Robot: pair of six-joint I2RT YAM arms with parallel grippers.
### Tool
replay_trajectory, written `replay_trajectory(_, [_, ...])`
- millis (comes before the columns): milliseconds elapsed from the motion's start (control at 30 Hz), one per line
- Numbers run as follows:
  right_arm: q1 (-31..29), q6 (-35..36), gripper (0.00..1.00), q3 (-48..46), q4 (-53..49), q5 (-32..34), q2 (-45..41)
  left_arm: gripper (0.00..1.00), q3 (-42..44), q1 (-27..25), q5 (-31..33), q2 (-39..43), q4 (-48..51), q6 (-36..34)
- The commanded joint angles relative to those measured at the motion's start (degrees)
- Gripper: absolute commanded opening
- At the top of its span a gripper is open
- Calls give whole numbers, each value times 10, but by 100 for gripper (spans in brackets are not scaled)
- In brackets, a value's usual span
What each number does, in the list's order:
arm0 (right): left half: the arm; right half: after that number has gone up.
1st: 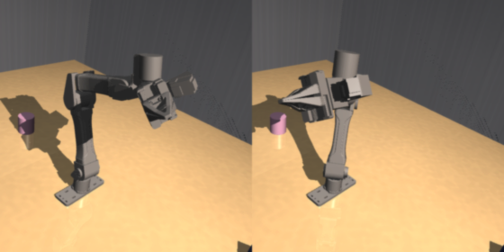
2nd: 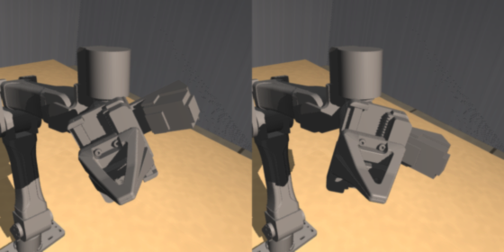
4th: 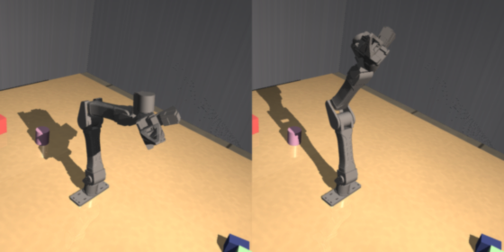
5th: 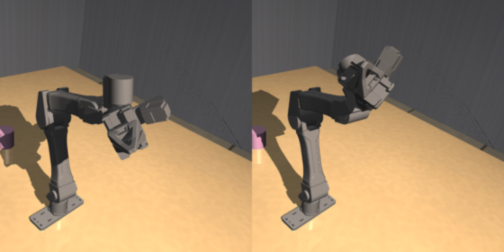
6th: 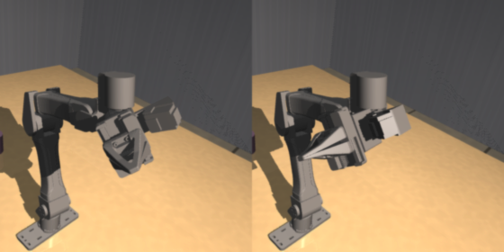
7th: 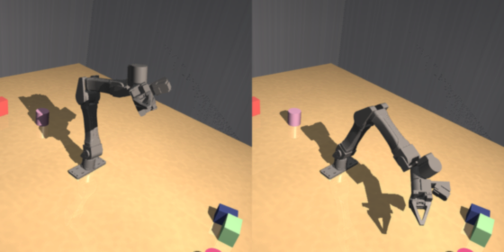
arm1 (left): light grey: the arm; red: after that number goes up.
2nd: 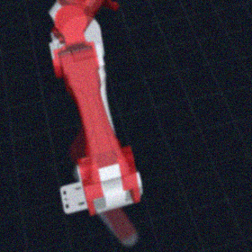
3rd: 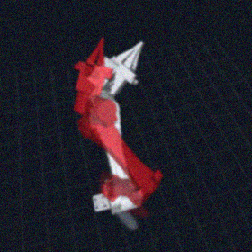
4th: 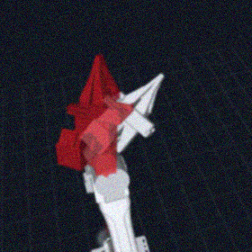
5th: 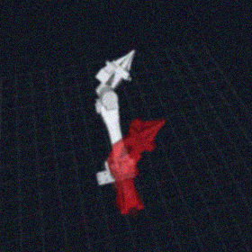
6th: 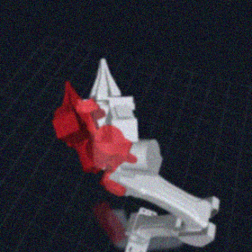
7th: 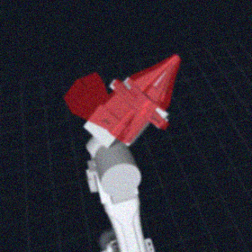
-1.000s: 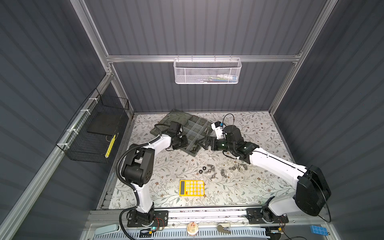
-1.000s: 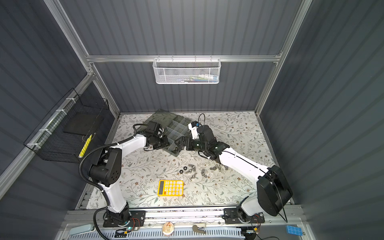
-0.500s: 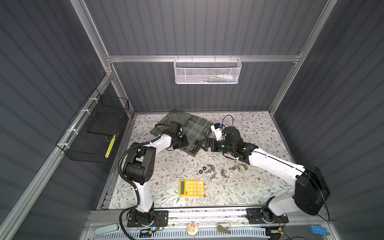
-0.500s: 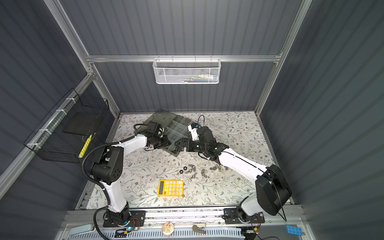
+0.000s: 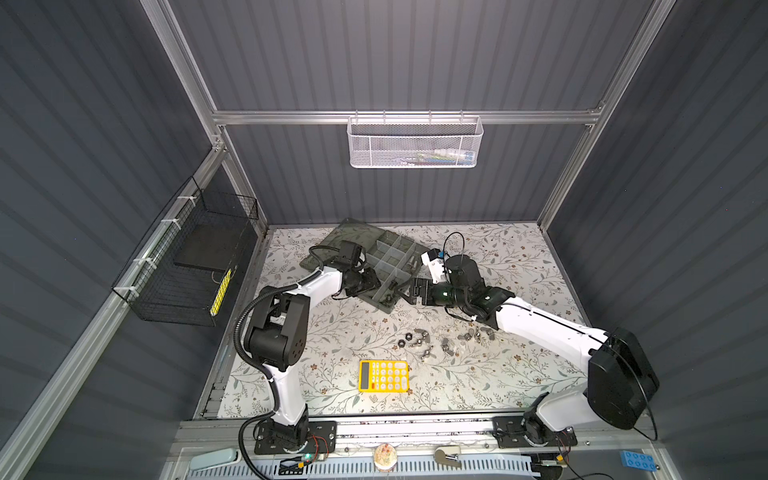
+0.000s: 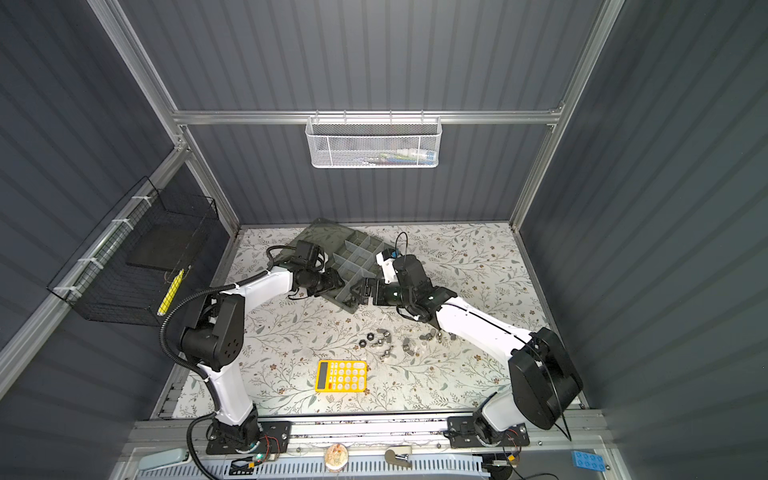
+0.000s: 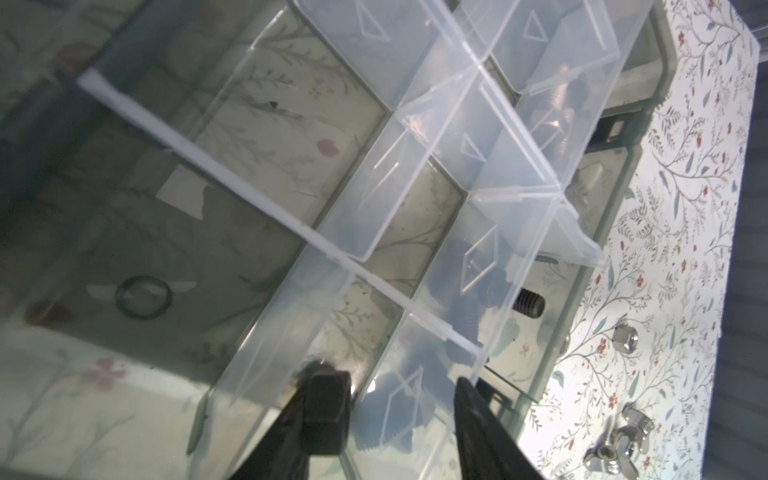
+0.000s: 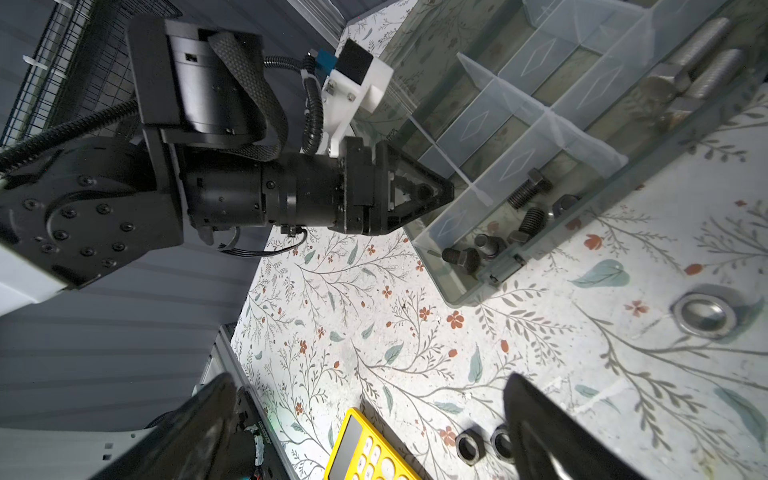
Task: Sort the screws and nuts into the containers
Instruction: 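Open the left gripper to drop the black nut into a compartment, then withdraw the left gripper while the right gripper lowers onto a black nut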
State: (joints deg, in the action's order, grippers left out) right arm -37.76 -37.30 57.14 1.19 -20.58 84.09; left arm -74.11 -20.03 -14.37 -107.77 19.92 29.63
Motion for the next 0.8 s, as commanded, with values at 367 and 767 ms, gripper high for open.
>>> replay_trajectory(367, [3, 1, 99, -21, -24, 50, -24, 92, -62, 9, -41, 30, 56, 17])
replay_trajectory(767, [-1, 81, 99, 27, -184, 107, 12, 100, -45, 10, -102, 101, 57, 32])
